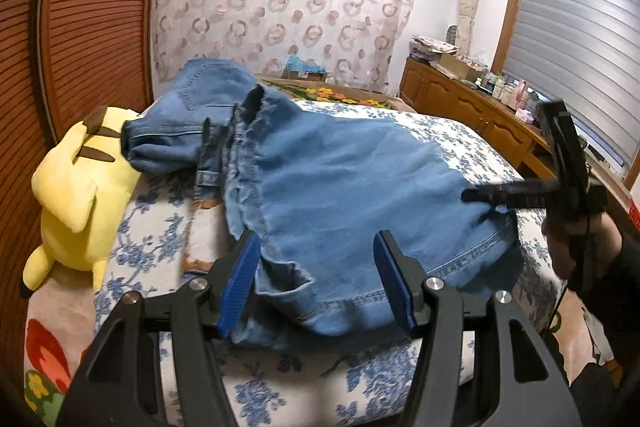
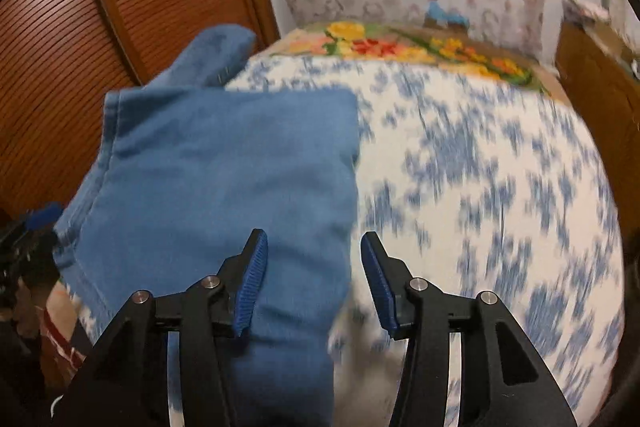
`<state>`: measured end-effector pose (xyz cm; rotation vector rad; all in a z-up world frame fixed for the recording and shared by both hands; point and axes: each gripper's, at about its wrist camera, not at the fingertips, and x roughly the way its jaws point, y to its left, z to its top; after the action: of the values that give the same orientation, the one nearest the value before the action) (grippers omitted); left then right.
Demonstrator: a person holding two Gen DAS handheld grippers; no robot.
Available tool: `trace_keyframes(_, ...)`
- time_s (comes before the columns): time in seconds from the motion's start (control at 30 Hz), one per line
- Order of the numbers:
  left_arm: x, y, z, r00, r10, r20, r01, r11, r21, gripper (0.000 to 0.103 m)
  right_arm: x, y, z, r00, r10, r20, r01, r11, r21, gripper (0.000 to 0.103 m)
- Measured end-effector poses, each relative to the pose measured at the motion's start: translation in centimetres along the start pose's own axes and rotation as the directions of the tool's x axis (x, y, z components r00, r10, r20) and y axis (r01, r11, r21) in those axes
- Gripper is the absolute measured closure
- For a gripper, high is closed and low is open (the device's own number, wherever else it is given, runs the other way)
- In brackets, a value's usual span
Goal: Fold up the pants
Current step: 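Grasp the jeans leg hem with the right tool and lift it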
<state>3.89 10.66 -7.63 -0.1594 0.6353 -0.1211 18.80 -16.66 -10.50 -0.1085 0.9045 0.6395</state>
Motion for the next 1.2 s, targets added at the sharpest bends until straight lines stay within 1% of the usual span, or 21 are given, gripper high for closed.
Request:
trace_keyframes(0.1,0.4,-0.9,0.2,1.000,0.003,-0.005,-0.003,1.000,0.014,0.045,-0.2,-0.1,-1.6,1.000,0.004,-0.015,-0.004,1.000,0.024,0.054)
trace_keyframes(0.2,0.3,-1.7,0.3,1.000,-0.011,0.001,0.011,1.000,0.024,0.045,-0.3,-0.3,-2.9,0.999,0.030,-0.020,-0.028,0.998,0.063,0.054)
trace_keyframes(0.3,0.6,-2.2,0.2,1.000,-0.015,-0.011,0.016,0.999,0.039,0.045,-0.3,0.0,-3.2,0.999,0.028,-0.017,-0.027,0.997,0.066,0.054)
trace_keyframes(0.47,1.4,-2.5,-0.4,0.999,-0.007,-0.038,0.009,0.999,0.039,0.045,0.1,0.2,-3.5,0.998,0.067,-0.004,-0.067,0.995,0.075,0.054)
trace_keyframes(0.53,1.6,-2.7,-0.6,0.999,-0.006,-0.046,0.008,0.999,0.042,0.045,0.1,0.0,-3.7,0.995,0.103,0.001,-0.103,0.991,0.086,0.061)
trace_keyframes(0.67,1.7,-3.0,-0.8,0.999,-0.007,-0.050,0.009,0.999,0.049,0.045,-0.1,-0.1,-3.9,0.990,0.142,0.011,-0.142,0.985,0.098,0.072)
trace_keyframes(0.7,1.8,-3.0,-0.9,0.999,-0.005,-0.052,0.008,0.999,0.050,0.045,-0.3,0.0,-3.9,0.988,0.153,0.016,-0.154,0.983,0.097,0.078)
trace_keyframes(0.73,1.8,-3.0,-1.0,0.999,-0.005,-0.053,0.008,0.999,0.050,0.045,-0.5,0.0,-3.8,0.987,0.161,0.028,-0.163,0.982,0.096,0.083)
trace_keyframes(0.77,1.9,-3.0,-1.0,0.998,-0.007,-0.055,0.009,0.999,0.049,0.045,-1.0,0.0,-3.8,0.983,0.177,0.048,-0.181,0.979,0.096,0.091)
trace_keyframes(0.8,1.9,-2.9,-1.0,0.998,-0.010,-0.056,0.012,0.999,0.050,0.045,-1.5,0.1,-3.8,0.980,0.188,0.068,-0.194,0.977,0.093,0.093)
trace_keyframes(0.9,1.8,-3.1,-0.9,0.998,-0.017,-0.056,0.020,0.998,0.054,0.045,-3.4,0.5,-3.8,0.976,0.166,0.139,-0.177,0.982,0.070,0.095)
trace_keyframes(1.03,1.9,-3.9,-0.7,0.998,-0.037,-0.059,0.040,0.997,0.062,0.045,-6.1,-0.1,-3.8,0.967,0.136,0.215,-0.158,0.983,0.091,0.096)
trace_keyframes(1.1,2.0,-4.5,-0.7,0.996,-0.057,-0.065,0.061,0.996,0.067,0.045,-7.3,-0.8,-3.9,0.965,0.107,0.239,-0.135,0.985,0.106,0.096)
trace_keyframes(1.2,2.4,-5.4,-0.9,0.994,-0.078,-0.080,0.084,0.993,0.082,0.045,-8.9,-2.5,-4.2,0.965,0.078,0.249,-0.115,0.984,0.136,0.096)
